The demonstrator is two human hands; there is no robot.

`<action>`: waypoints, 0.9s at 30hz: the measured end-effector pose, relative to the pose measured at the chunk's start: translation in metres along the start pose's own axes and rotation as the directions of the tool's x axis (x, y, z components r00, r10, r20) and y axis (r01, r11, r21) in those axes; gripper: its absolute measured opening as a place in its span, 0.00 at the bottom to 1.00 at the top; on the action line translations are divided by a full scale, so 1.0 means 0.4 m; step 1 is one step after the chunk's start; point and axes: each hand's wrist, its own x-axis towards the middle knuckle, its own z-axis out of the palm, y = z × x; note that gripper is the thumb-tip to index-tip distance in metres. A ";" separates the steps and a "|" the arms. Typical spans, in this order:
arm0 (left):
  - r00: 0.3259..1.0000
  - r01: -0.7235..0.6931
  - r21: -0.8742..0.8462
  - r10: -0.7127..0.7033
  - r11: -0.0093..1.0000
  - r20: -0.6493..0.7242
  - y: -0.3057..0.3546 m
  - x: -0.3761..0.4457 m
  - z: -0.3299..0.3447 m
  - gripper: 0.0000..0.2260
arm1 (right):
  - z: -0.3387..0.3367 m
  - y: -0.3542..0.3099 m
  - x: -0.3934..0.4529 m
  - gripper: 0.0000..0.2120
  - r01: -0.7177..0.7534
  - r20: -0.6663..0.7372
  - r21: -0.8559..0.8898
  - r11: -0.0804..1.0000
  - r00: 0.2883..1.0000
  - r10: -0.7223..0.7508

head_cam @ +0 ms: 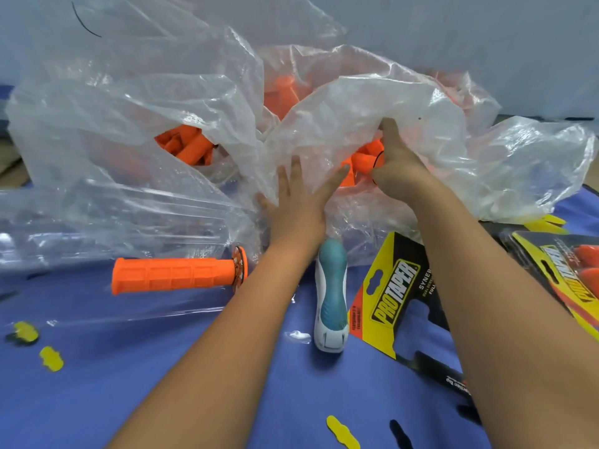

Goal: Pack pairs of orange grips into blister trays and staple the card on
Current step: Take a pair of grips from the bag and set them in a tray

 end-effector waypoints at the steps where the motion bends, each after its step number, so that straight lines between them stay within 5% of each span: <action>1: 1.000 -0.007 -0.007 0.007 1.000 -0.010 -0.002 0.000 0.002 0.41 | -0.005 0.003 0.003 0.25 -0.005 0.007 -0.021 1.000 1.000 0.005; 9: 0.999 0.012 -0.158 -0.019 0.987 -0.042 -0.017 -0.002 0.005 0.30 | -0.009 0.019 -0.020 0.24 0.051 -0.087 -0.185 0.981 0.994 -0.068; 16: 0.995 0.102 -0.501 -0.092 0.859 0.044 -0.009 0.002 -0.049 0.22 | -0.062 -0.049 -0.067 0.10 0.108 -0.351 0.260 0.960 0.936 -0.010; 21: 0.995 0.024 -0.145 -0.037 0.989 -0.088 0.033 -0.054 -0.109 0.22 | -0.065 -0.132 -0.162 0.10 0.181 -0.372 0.415 0.892 0.928 -0.015; 24: 0.977 -0.045 -0.079 0.027 0.996 -0.213 0.066 -0.109 -0.149 0.21 | -0.047 -0.190 -0.231 0.10 0.285 -0.466 0.473 0.833 0.884 -0.038; 27: 0.949 -0.137 -0.432 -0.007 0.891 -0.315 0.083 -0.164 -0.202 0.22 | -0.020 -0.250 -0.302 0.13 0.378 -0.452 0.614 0.693 0.888 -0.083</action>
